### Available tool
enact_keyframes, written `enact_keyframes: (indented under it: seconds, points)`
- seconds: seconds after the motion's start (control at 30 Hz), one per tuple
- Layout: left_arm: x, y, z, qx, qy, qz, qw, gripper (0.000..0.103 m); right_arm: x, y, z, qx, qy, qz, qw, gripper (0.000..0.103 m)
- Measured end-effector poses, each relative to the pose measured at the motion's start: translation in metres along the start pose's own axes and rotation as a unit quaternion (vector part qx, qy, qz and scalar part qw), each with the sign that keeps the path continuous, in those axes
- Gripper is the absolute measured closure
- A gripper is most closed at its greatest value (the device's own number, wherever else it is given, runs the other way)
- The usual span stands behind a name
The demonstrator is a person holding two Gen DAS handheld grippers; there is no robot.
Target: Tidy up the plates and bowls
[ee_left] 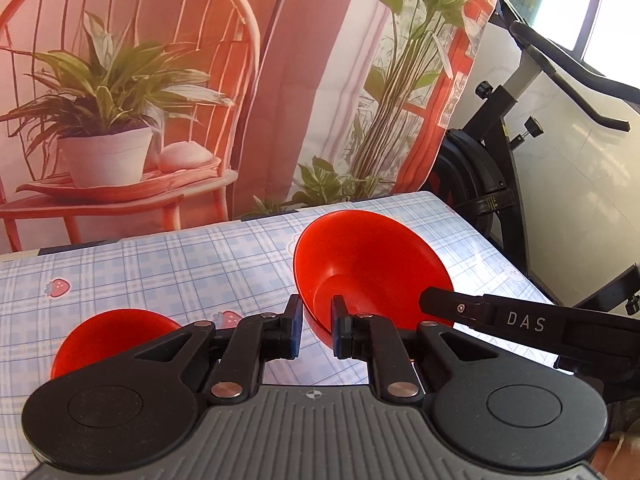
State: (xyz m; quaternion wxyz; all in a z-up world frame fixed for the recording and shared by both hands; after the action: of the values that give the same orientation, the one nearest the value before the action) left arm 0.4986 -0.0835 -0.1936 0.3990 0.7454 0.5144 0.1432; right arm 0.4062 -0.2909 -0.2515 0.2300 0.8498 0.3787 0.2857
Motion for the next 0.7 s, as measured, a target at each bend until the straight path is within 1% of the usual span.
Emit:
enact_keyframes:
  seconds: [0.17, 0.27, 0.43, 0.53, 0.7]
  points:
    - [0.029, -0.004, -0.045, -0.02, 0.008, -0.01, 0.9997, 0.088, 0.046, -0.015, -0.012, 0.009, 0.035, -0.021, 0.999, 0.095]
    - [0.054, -0.017, -0.065, -0.018, 0.02, -0.029, 0.9992, 0.088, 0.071, -0.031, -0.013, 0.024, 0.056, -0.029, 0.998, 0.094]
    - [0.08, -0.028, -0.08, -0.01, 0.042, -0.028, 0.9987, 0.087, 0.105, -0.059, -0.005, 0.051, 0.073, -0.047, 0.995, 0.094]
    - [0.09, -0.029, -0.084, -0.013, 0.045, -0.031, 0.9984, 0.088, 0.116, -0.07, 0.002, 0.065, 0.073, -0.055, 0.994, 0.094]
    - [0.101, -0.036, -0.084, -0.019, 0.046, -0.048, 0.9976, 0.087, 0.123, -0.076, 0.013, 0.074, 0.068, -0.069, 0.993, 0.094]
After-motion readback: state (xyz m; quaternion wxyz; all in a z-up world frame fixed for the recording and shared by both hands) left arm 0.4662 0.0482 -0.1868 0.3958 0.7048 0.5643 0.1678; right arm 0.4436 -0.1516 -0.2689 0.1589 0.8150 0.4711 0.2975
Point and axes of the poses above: each gripper's, at about its wrist camera, not at the fingertips, and z roughly the way its jaws point, x to its left, y to its top, the point moved 9 cm from there along z, roughly the way its jaws point, and after that the axes turned 2 degrees about z, right-handed, at the moved point
